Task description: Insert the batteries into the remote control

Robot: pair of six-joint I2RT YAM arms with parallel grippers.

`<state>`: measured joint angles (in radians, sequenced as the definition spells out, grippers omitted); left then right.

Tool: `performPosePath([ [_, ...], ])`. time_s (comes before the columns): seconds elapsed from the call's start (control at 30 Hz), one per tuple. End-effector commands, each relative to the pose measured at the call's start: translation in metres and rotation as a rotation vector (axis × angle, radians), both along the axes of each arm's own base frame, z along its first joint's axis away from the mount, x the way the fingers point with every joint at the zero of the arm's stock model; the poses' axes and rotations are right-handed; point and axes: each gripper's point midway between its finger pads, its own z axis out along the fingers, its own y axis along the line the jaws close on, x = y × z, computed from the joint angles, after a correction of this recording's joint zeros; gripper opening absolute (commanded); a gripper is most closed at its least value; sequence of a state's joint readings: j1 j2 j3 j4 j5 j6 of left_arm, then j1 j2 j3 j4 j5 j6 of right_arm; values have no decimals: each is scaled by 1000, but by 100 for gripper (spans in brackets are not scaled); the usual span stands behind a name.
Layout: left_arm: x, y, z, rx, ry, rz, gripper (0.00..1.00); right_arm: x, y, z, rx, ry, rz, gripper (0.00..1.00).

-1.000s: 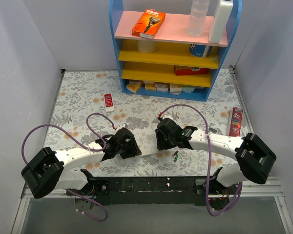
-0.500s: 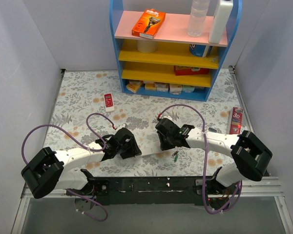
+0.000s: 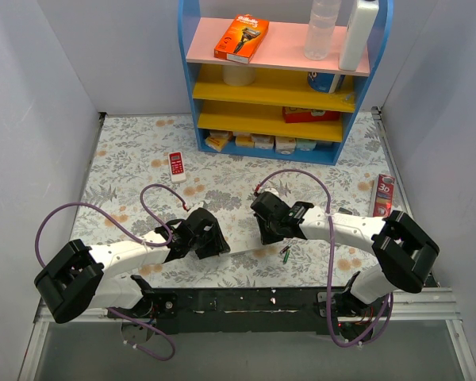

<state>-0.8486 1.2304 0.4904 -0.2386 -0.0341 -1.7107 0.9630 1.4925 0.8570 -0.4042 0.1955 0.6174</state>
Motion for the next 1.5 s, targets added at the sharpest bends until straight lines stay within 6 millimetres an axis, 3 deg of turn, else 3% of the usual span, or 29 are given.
performPosePath([
  [0.0, -17, 19, -22, 85, 54, -6, 45, -4, 5, -2, -8, 22, 7, 24],
  [0.33, -17, 17, -24, 82, 60, -18, 45, -14, 16, -6, 35, 61, 26, 24],
  [0.6, -16, 16, -23, 79, 57, -18, 45, -9, 9, 0, 1, 19, -3, 24],
  [1.13, -19, 9, -25, 47, 70, -37, 42, -34, 39, -13, 74, 108, 60, 22],
  [1.33, -17, 8, -19, 25, 54, -22, 43, -25, 45, 1, 81, 49, 60, 22],
  [1.47, -13, 14, -14, 32, 30, 18, 51, -8, 40, 26, 83, -51, 39, 22],
])
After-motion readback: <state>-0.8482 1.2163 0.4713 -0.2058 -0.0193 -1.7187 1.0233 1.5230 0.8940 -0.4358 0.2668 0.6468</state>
